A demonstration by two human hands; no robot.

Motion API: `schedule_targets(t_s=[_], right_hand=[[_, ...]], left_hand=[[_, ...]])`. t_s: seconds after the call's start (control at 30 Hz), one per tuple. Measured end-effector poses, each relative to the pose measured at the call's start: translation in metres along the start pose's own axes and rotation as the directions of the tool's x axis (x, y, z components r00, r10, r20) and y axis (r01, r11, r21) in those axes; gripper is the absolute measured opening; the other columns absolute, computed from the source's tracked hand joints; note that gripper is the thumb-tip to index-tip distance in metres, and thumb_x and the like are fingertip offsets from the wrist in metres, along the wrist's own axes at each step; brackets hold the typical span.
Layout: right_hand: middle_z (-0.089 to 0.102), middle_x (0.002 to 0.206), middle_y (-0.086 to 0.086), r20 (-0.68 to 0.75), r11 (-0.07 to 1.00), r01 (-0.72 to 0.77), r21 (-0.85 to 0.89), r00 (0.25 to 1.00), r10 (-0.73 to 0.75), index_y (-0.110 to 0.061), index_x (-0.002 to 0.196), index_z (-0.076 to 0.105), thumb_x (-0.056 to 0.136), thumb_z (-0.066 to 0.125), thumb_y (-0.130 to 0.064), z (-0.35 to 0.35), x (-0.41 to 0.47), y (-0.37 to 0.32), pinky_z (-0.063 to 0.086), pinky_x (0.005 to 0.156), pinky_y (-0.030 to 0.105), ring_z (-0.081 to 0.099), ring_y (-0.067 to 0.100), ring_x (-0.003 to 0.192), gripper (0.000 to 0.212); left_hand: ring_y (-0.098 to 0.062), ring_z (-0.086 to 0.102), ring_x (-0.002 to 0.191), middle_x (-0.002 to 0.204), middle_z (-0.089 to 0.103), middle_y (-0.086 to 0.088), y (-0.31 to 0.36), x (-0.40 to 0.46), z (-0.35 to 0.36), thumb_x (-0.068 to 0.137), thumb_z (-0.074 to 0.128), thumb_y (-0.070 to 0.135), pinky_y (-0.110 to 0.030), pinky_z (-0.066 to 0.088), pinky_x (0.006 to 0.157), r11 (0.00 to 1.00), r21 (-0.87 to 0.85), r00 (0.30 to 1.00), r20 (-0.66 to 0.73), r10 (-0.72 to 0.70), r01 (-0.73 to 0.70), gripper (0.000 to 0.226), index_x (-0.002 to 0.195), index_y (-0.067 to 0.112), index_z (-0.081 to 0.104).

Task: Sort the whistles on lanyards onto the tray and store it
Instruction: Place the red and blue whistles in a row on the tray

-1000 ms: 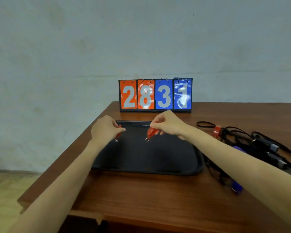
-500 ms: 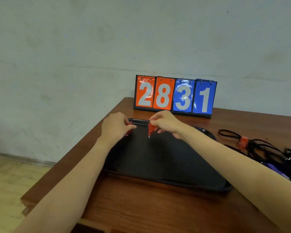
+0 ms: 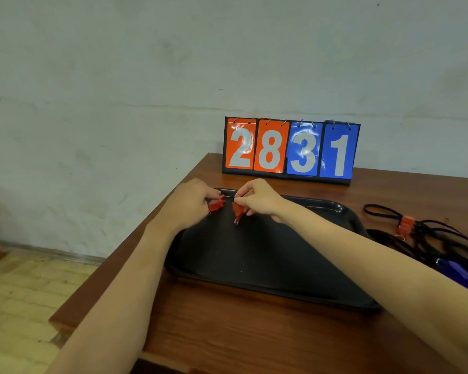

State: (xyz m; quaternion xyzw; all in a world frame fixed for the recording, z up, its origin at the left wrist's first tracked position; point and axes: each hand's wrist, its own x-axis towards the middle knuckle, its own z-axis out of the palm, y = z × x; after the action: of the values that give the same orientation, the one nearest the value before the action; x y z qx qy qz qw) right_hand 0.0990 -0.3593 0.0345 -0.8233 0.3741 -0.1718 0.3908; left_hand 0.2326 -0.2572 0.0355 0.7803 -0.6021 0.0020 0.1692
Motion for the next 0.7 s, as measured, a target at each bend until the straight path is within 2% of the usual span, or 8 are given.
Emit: schedule_targets(t_s=[0.1,0.23,0.33,0.47,0.57,0.7], right_hand=[[0.062,0.116,0.015,-0.02,1.0,0.008,0.001,1.0,-0.008,-0.006,0.112,0.06,0.093,0.059,-0.013,0.001,0.003,-0.001,0.049,0.061,0.015,0.062,0.016,0.09,0.021],[0.061,0.117,0.014,-0.042,1.0,0.019,-0.001,0.999,-0.019,-0.006,0.113,0.06,0.093,0.059,-0.013,0.003,0.007,-0.002,0.048,0.06,0.015,0.06,0.018,0.093,0.022],[0.062,0.115,0.013,-0.05,0.999,0.041,-0.011,0.998,-0.042,-0.007,0.113,0.061,0.092,0.06,-0.013,0.009,0.012,-0.002,0.049,0.061,0.016,0.059,0.016,0.093,0.022],[0.063,0.114,0.01,-0.078,0.998,0.058,-0.019,0.995,-0.06,-0.007,0.11,0.064,0.091,0.061,-0.014,0.016,0.019,-0.001,0.049,0.076,0.022,0.057,0.014,0.096,0.021],[0.064,0.115,0.009,-0.091,0.997,0.062,-0.042,0.994,-0.066,-0.007,0.109,0.066,0.091,0.062,-0.015,0.018,0.025,-0.001,0.045,0.078,0.022,0.059,0.016,0.103,0.02],[0.065,0.114,0.009,-0.115,0.99,0.092,-0.105,0.988,-0.104,-0.007,0.11,0.065,0.089,0.064,-0.018,0.019,0.026,-0.001,0.047,0.079,0.022,0.061,0.017,0.102,0.023]], left_hand=[[-0.02,0.052,0.121,0.138,0.054,0.001,-0.004,0.0,0.005,0.091,0.048,-0.002,-0.031,0.041,0.104,1.0,0.024,0.996,0.082,-0.02,0.018,0.051,0.133,0.027,0.056],[-0.02,0.041,0.127,0.147,0.044,0.005,-0.012,0.001,0.011,0.092,0.046,0.001,-0.035,0.037,0.109,0.993,0.118,0.995,0.101,-0.028,0.016,0.055,0.14,0.028,0.047],[-0.02,0.036,0.129,0.147,0.043,0.005,-0.014,0.001,0.011,0.092,0.047,0.002,-0.037,0.035,0.111,0.989,0.15,0.997,0.079,-0.019,0.007,0.053,0.139,0.026,0.048],[-0.021,0.035,0.13,0.147,0.043,0.006,-0.017,0.001,0.011,0.092,0.048,0.003,-0.037,0.034,0.112,0.991,0.132,0.997,0.076,-0.029,0.019,0.052,0.138,0.026,0.049],[-0.021,0.035,0.13,0.147,0.043,0.005,-0.017,0.001,0.01,0.092,0.048,0.003,-0.036,0.033,0.111,0.993,0.119,0.996,0.078,-0.032,0.022,0.051,0.138,0.026,0.05],[-0.021,0.035,0.129,0.146,0.045,0.005,-0.017,0.0,0.008,0.092,0.047,0.002,-0.035,0.032,0.109,0.995,0.098,0.997,0.07,-0.037,0.03,0.05,0.137,0.024,0.052]])
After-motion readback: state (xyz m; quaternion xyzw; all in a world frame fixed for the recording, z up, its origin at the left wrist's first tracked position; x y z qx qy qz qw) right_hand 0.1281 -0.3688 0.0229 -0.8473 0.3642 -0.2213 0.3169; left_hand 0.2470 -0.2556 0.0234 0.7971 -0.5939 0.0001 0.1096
